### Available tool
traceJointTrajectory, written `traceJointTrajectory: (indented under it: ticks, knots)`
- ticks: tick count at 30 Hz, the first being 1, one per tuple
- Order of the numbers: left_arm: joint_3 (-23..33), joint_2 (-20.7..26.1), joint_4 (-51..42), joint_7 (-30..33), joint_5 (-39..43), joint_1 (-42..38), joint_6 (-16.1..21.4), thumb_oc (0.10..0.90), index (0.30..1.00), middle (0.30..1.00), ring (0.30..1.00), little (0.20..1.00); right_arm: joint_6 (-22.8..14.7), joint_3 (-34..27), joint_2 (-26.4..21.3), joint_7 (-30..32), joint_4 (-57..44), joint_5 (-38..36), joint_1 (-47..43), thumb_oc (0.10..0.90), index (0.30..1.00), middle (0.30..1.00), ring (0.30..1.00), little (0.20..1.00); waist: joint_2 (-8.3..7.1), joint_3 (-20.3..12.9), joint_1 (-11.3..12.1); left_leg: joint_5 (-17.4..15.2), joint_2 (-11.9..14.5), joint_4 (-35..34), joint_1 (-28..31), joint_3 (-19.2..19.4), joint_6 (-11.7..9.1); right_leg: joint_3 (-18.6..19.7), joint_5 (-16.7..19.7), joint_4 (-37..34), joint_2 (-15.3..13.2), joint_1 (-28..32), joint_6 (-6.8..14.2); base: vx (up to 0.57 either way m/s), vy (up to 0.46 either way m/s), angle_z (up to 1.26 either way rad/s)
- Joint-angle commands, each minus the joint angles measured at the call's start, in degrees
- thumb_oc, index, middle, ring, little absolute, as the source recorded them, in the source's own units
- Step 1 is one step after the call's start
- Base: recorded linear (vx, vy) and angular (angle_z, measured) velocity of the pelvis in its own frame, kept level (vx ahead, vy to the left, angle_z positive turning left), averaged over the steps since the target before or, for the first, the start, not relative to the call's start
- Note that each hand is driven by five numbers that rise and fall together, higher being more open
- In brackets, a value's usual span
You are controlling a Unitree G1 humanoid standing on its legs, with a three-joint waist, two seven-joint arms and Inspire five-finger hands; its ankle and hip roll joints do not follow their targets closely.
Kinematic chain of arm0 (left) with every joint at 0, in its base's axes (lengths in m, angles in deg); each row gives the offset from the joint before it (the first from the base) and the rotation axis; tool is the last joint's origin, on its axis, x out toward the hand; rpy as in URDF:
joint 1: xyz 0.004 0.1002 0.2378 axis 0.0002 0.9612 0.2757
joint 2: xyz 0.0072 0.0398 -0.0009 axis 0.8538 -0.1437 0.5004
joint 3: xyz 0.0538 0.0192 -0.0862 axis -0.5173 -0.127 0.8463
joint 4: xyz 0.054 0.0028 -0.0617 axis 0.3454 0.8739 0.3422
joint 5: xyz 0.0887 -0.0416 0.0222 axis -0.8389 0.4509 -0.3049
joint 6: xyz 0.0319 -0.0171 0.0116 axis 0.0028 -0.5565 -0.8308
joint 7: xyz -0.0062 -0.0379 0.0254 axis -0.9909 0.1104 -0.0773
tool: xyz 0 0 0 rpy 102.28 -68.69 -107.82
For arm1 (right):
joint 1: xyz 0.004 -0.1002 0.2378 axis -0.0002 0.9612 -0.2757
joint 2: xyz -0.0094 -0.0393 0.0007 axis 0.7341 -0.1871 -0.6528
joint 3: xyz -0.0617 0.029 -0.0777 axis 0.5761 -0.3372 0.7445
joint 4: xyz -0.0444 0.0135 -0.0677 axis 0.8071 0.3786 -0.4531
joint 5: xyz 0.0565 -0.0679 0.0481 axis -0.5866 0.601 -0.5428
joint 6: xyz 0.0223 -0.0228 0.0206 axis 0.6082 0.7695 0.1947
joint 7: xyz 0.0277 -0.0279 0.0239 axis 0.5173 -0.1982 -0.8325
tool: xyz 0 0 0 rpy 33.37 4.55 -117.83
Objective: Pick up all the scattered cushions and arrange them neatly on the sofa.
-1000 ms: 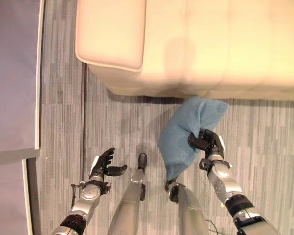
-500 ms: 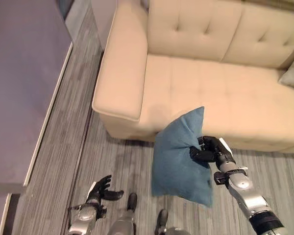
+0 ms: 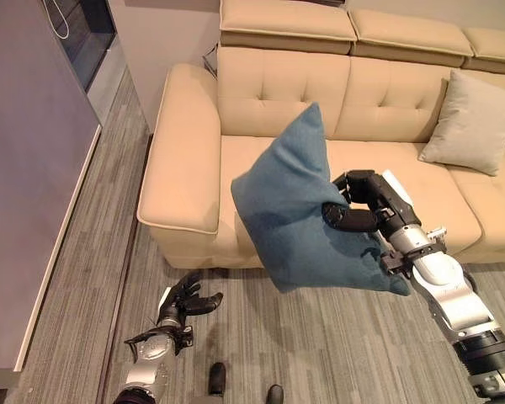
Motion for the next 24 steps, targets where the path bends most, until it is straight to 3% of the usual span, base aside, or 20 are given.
traceJointTrajectory:
  ticks: [1,8,19,20,21,24]
  knots:
    - [-3.2,-0.6,1.8,0.8,4.6,-2.3,4.7,0.800,0.900,0.900,0.900,0.900,-12.3,-4.0,-1.4,4.5,-5.4,-7.3,-11.6,0.400,0.300,0.300,0.300,0.300,-0.09,-12.5,0.6,-8.4,2.0,0.1,3.9,0.9,-4.3,-1.3,-1.2,1.0,-2.1,-1.4,4.6,0.04,-0.010,-0.09]
    - [-8.1,-5.9,1.3,1.7,13.6,-6.7,5.2,0.800,0.900,0.900,0.900,0.900,-13.4,-0.2,1.8,7.1,-9.1,-9.3,-18.7,0.400,0.300,0.300,0.300,0.300,-0.46,-13.2,0.1,-8.7,2.2,0.1,4.7,1.1,-4.3,-1.1,-1.2,0.7,-2.0,-0.8,4.6,0.02,-0.005,-0.03]
    - [-12.6,-9.0,-8.1,3.4,26.4,-16.0,11.3,0.800,0.900,0.900,0.900,0.900,-13.0,4.5,8.2,9.9,-7.9,-6.2,-20.0,0.400,0.300,0.300,0.300,0.300,-0.27,-12.9,-1.1,-8.9,2.4,0.1,4.3,1.3,-4.2,-0.6,-1.1,0.6,-1.9,-1.5,4.5,0.00,-0.002,-0.01]
    - [-13.0,-9.2,-11.3,2.8,29.1,-16.5,12.2,0.780,0.869,0.869,0.869,0.869,-12.6,5.0,8.2,10.2,-7.2,-4.5,-19.9,0.400,0.300,0.300,0.300,0.300,-0.17,-12.9,-1.2,-9.0,2.4,0.1,4.3,1.4,-4.2,-0.4,-1.0,0.5,-1.9,-1.5,4.5,0.01,-0.003,-0.06]
    - [-13.2,-9.4,-12.5,2.7,30.2,-16.5,12.6,0.400,0.300,0.300,0.300,0.300,-12.5,5.2,8.3,10.4,-6.8,-3.8,-19.8,0.400,0.300,0.300,0.300,0.300,-0.13,-12.8,-1.3,-9.0,2.4,0.1,4.4,1.4,-4.1,-0.4,-1.0,0.5,-1.9,-1.6,4.5,0.02,-0.005,-0.07]
    - [-13.9,-9.5,-14.0,2.2,31.5,-16.2,12.7,0.400,0.300,0.300,0.300,0.300,-12.1,5.7,8.4,10.6,-5.7,-2.9,-19.6,0.400,0.300,0.300,0.300,0.300,-0.09,-12.9,-1.3,-9.1,2.4,0.1,4.5,1.5,-4.1,-0.3,-1.1,0.4,-1.8,-1.5,4.5,0.01,-0.003,-0.03]
